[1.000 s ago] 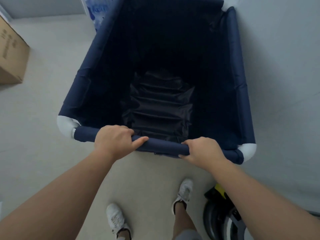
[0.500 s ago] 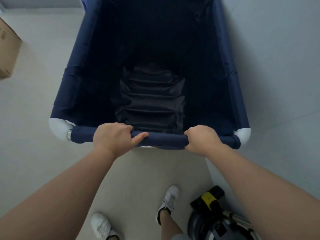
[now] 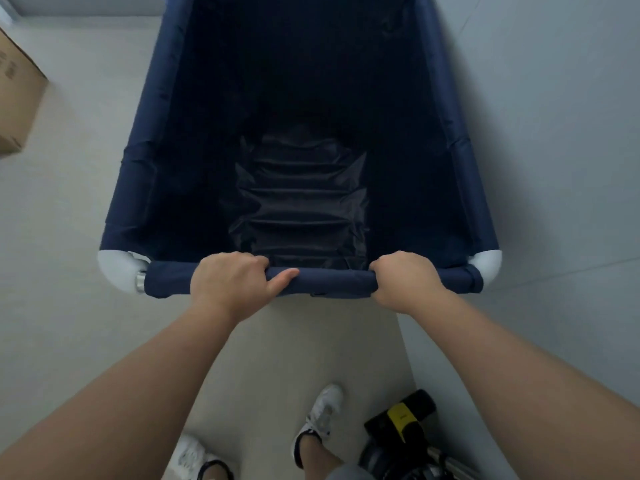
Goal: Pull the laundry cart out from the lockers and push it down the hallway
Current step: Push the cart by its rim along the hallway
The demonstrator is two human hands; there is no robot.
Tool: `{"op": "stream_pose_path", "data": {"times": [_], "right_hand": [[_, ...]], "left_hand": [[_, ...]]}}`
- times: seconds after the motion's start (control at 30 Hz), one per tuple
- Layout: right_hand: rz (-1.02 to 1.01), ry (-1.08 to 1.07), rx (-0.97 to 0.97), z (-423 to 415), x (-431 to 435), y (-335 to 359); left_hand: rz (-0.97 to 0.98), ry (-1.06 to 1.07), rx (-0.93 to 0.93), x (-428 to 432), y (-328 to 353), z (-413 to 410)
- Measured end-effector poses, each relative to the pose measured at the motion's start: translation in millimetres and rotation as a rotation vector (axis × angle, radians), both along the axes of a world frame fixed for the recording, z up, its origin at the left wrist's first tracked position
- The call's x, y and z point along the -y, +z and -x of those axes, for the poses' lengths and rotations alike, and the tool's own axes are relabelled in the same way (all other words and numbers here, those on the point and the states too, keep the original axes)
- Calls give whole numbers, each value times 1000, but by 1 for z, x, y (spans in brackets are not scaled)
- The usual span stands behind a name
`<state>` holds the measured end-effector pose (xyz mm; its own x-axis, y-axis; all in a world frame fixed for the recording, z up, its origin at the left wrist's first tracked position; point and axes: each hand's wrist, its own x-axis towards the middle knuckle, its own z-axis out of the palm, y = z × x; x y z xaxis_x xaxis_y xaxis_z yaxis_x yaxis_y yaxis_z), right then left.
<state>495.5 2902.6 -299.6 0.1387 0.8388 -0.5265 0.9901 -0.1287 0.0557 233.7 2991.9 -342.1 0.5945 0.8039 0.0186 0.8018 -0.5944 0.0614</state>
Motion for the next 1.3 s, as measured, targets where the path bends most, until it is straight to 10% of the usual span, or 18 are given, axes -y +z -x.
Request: {"op": "stream_pose_path", "data": {"times": [0.27, 1.3], "right_hand": [[-21, -173, -260, 7, -28, 8], [4, 115, -103, -36, -103, -7]], "left_hand": [[-54, -24, 24, -30, 3, -13], [-8, 38, 16, -64, 9, -69]]}}
